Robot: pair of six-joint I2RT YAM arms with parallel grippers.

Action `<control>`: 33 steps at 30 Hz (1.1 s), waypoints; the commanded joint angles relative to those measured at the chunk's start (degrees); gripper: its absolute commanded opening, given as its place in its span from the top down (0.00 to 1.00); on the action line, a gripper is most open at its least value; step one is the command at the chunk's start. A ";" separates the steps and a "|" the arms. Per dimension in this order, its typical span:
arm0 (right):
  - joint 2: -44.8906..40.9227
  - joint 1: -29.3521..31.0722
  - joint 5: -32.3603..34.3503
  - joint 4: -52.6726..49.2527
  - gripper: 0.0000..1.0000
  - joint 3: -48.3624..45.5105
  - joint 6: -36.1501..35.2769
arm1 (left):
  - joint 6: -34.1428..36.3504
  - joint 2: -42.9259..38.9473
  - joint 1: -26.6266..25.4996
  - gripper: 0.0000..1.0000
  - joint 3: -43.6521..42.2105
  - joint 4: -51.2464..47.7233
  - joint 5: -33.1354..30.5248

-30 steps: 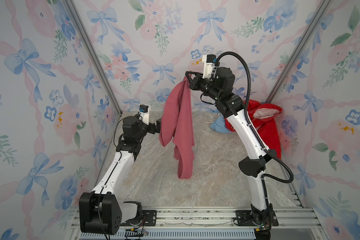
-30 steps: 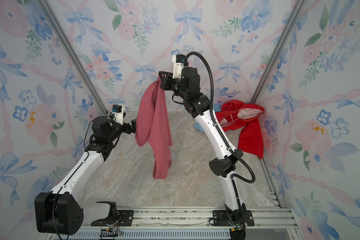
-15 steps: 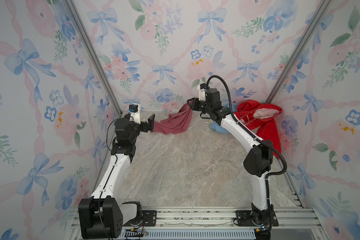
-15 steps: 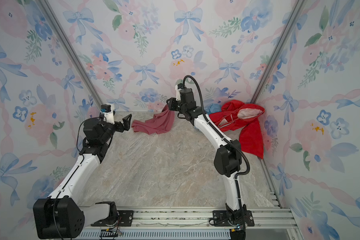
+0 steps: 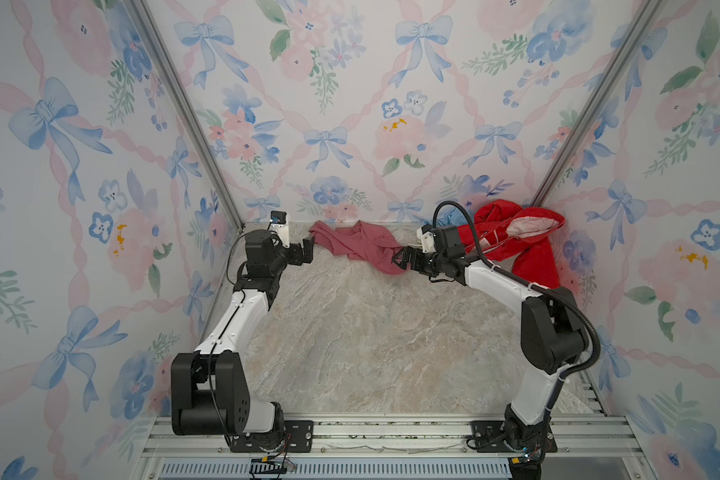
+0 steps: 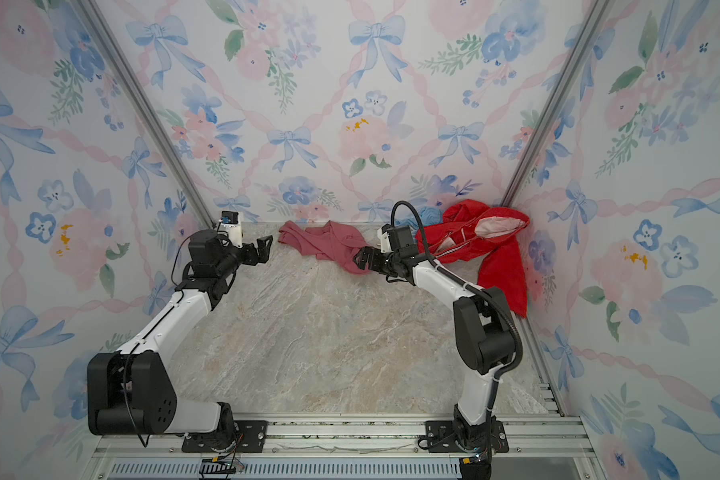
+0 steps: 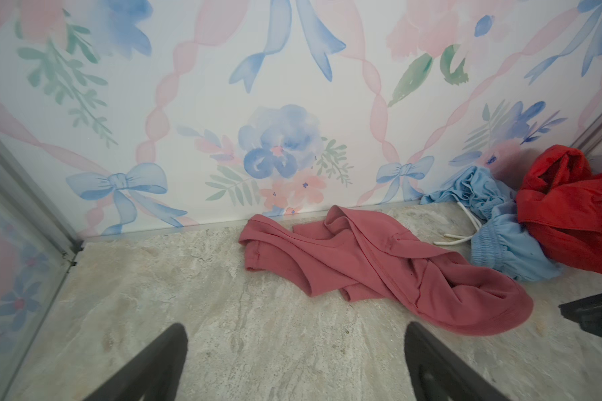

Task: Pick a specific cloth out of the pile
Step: 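Lay the pink shirt on the table and open the right gripper, then grasp the pink shirt with the left gripper while the right arm draws back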

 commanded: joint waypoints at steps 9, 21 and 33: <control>-26.80 22.98 25.01 -12.29 0.03 -18.62 -2.03 | -3.45 24.55 -20.17 0.02 22.62 -15.71 -6.31; -59.95 20.11 30.82 -28.84 0.03 -35.29 3.27 | 2.22 46.71 -33.27 0.02 48.56 -28.82 -19.06; -68.36 5.78 18.69 -34.22 0.03 -37.11 1.07 | 4.62 54.64 -33.11 0.02 52.08 -29.41 -15.44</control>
